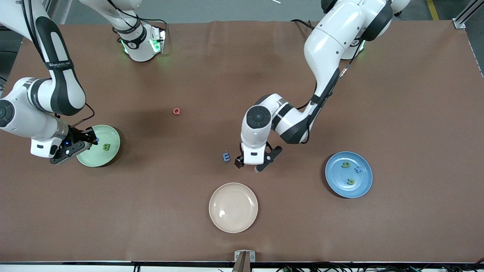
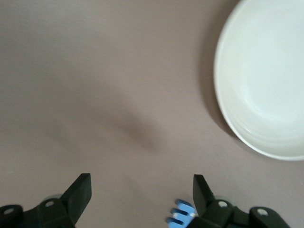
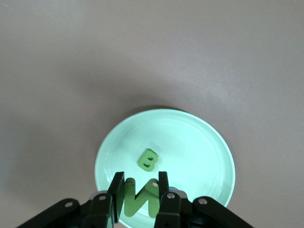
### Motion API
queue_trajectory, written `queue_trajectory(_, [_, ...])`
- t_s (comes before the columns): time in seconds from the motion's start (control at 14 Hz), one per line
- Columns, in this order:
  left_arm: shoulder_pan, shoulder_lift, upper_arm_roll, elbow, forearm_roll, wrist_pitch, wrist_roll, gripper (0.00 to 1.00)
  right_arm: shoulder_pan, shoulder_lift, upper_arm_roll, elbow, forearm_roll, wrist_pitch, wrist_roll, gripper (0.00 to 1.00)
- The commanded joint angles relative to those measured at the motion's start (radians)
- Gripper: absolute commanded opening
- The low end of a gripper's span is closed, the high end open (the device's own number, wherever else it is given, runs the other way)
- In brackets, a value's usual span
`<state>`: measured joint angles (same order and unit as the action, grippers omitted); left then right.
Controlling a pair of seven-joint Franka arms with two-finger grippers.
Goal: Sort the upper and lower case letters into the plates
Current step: 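Grasp the blue E with the left gripper while the right gripper releases N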
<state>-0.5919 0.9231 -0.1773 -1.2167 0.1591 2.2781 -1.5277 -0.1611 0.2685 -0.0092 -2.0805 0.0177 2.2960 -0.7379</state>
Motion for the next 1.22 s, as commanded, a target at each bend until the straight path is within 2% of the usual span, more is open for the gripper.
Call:
queue_trajectory(0.0, [-0.04,0.074,0.012,0.08,-0.009,0.058,0.034,0.9,-0.035,-0.014,0.02,-0.151,-0.015,0.191,-0.015,0.17])
queue_trajectory(0.29, [-0.109,0.172,0.028,0.206,-0.01,0.072,0.017,0.8,-0.049,0.029,0.021,-0.182,-0.015,0.215,-0.014,0.17])
queue_trajectory(0.5, [-0.137,0.183,0.036,0.213,-0.01,0.063,0.017,0.73,-0.051,0.044,0.02,-0.203,-0.015,0.227,-0.02,0.18])
queue_trajectory(0.57, [-0.149,0.184,0.059,0.213,-0.012,0.057,0.018,0.71,-0.054,0.044,0.02,-0.22,-0.015,0.247,-0.021,0.18])
queue_trajectory(0.72, [-0.163,0.194,0.067,0.215,-0.012,0.057,0.02,0.7,-0.061,0.063,0.02,-0.242,-0.015,0.299,-0.053,0.19])
queue_trajectory(1.0, [-0.164,0.221,0.07,0.238,-0.012,0.064,0.021,0.68,-0.078,0.075,0.02,-0.26,-0.015,0.304,-0.063,0.21])
queue_trajectory(1.15, [-0.164,0.23,0.07,0.25,-0.012,0.064,0.023,0.6,-0.081,0.084,0.02,-0.26,-0.015,0.309,-0.063,0.25])
